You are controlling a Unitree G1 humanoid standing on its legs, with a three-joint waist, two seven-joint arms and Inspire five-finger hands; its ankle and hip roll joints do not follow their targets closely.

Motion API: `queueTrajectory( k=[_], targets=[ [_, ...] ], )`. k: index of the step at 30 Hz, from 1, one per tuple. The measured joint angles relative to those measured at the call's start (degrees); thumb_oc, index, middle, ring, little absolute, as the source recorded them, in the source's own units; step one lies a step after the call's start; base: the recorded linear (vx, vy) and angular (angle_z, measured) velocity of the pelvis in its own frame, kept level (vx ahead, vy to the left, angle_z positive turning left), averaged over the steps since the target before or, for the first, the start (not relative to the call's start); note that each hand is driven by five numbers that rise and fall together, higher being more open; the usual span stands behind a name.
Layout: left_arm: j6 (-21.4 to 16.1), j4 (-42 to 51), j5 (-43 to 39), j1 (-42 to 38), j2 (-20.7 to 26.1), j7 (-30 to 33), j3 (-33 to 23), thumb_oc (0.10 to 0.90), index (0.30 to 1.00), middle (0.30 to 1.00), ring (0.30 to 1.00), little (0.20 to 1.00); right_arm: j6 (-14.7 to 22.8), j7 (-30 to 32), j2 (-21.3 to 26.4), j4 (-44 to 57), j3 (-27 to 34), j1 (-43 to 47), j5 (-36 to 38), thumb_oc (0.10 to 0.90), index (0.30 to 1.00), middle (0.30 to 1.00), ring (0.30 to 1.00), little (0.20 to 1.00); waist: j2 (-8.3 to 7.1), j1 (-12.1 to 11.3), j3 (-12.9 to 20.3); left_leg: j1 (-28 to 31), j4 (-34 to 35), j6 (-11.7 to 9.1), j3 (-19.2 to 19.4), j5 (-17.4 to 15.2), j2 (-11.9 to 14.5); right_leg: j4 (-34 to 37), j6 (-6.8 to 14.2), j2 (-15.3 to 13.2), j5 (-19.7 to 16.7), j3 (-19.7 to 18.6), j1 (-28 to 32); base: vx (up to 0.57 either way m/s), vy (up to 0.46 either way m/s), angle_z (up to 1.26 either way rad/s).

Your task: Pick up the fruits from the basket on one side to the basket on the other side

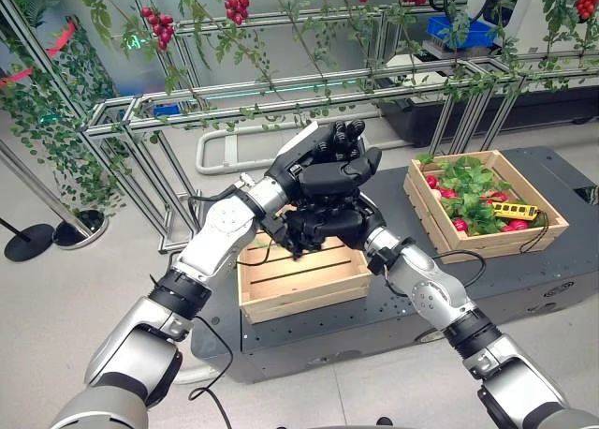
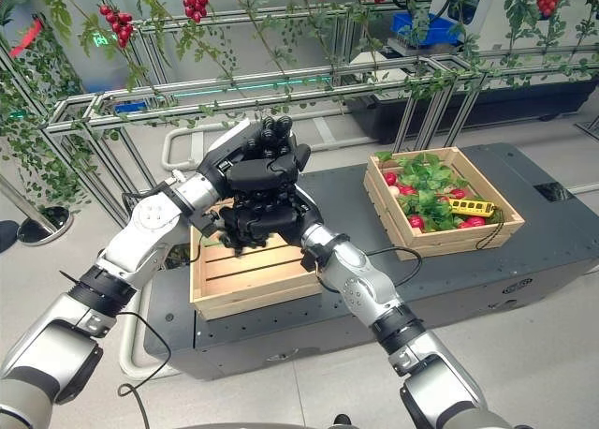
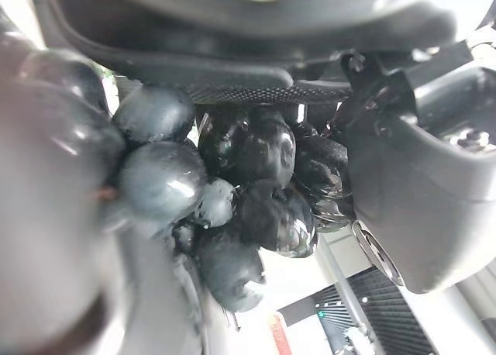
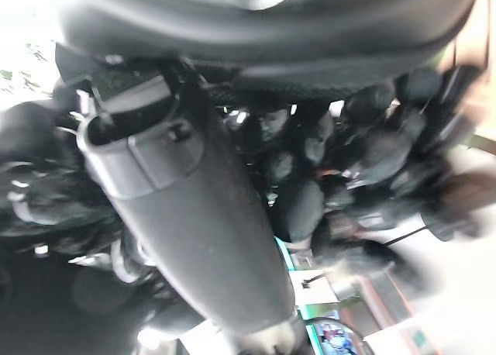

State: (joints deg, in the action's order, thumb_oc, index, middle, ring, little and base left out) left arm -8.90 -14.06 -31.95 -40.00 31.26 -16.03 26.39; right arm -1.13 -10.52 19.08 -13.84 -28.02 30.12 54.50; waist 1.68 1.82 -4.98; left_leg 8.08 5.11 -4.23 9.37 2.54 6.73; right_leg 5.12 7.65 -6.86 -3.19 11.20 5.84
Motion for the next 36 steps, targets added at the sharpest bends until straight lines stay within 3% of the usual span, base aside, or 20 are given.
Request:
queueTrajectory(
  k=[10, 11, 14, 15, 16, 27, 36],
  targets=[
    [-0.12, -0.84, -0.15, -0.33, -1.75, -0.4, 0.32, 0.4, 0.3, 0.3, 0.3, 0.3, 0.16, 0.53, -0.03, -1.89, -1.55, 0.0, 0.01, 0.4, 0.3, 0.3, 0.3, 0.3, 0.13, -0.03, 0.08, 0.01, 0.0, -0.07, -0.88, 0.21, 0.15, 0.01, -0.21, 0.14, 0.15, 0.33, 0.48, -0.01, -0.008, 0.03],
    [-0.12, -0.76, -0.13, -0.32, -2.15, -0.4, 0.37, 0.485, 0.427, 0.427, 0.427, 0.427, 0.17, 0.61, -0.02, -2.07, -1.47, 0.0, 0.01, 0.4, 0.3, 0.3, 0.3, 0.3, 0.13, -0.07, 0.08, 0.01, 0.0, -0.08, -0.89, 0.22, 0.15, 0.01, -0.21, 0.14, 0.15, 0.33, 0.48, 0.0, 0.0, 0.0],
    [-0.12, -1.02, -0.12, -0.32, -2.51, -0.15, 0.37, 0.533, 0.5, 0.5, 0.5, 0.5, 0.18, 0.61, 0.03, -2.22, -1.46, 0.0, 0.01, 0.4, 0.3, 0.3, 0.3, 0.3, 0.18, -0.02, 0.11, 0.02, 0.0, -0.09, -0.89, 0.24, 0.17, 0.01, -0.21, 0.16, 0.15, 0.33, 0.48, 0.0, 0.0, 0.0],
    [-0.13, -0.97, -0.19, -0.32, -2.92, -0.14, 0.37, 0.599, 0.599, 0.599, 0.599, 0.599, 0.18, 0.63, 0.08, -2.45, -1.43, 0.0, 0.01, 0.4, 0.3, 0.3, 0.3, 0.3, 0.24, -0.03, 0.15, 0.02, 0.0, -0.09, -0.89, 0.24, 0.17, 0.01, -0.22, 0.17, 0.16, 0.33, 0.48, 0.0, 0.0, 0.0],
    [-0.25, -1.08, -0.28, -0.33, -3.48, 0.47, 0.35, 0.8, 0.9, 0.9, 0.9, 0.9, 0.18, 0.6, 0.09, -2.68, -1.47, -0.02, 0.02, 0.4, 0.3, 0.3, 0.3, 0.3, 0.32, -0.02, 0.2, 0.02, 0.0, -0.09, -0.89, 0.23, 0.18, 0.01, -0.22, 0.17, 0.16, 0.33, 0.48, 0.0, 0.0, 0.0],
    [-2.01, -1.58, -0.45, -0.32, -5.36, 8.81, 0.03, 0.8, 0.9, 0.9, 0.9, 0.9, 0.27, 0.51, -0.35, -3.22, -1.46, -0.03, 0.02, 0.4, 0.3, 0.3, 0.3, 0.3, 0.41, 0.27, 0.23, 0.02, 0.0, -0.1, -0.87, 0.24, 0.29, 0.02, -0.3, 0.31, 0.21, 0.29, 0.45, 0.0, 0.0, 0.0],
    [-2.05, -5.98, -0.31, -0.24, -4.26, 12.13, -4.52, 0.8, 0.9, 0.9, 0.9, 0.9, 1.52, 0.48, -0.04, -3.22, -0.38, -0.12, 0.02, 0.4, 0.3, 0.3, 0.3, 0.3, 0.4, 0.35, 0.23, 0.04, 0.0, -0.11, -0.67, 0.24, 0.36, 0.02, -0.31, 0.37, 0.21, 0.1, 0.34, 0.0, 0.0, 0.0]
  ],
)
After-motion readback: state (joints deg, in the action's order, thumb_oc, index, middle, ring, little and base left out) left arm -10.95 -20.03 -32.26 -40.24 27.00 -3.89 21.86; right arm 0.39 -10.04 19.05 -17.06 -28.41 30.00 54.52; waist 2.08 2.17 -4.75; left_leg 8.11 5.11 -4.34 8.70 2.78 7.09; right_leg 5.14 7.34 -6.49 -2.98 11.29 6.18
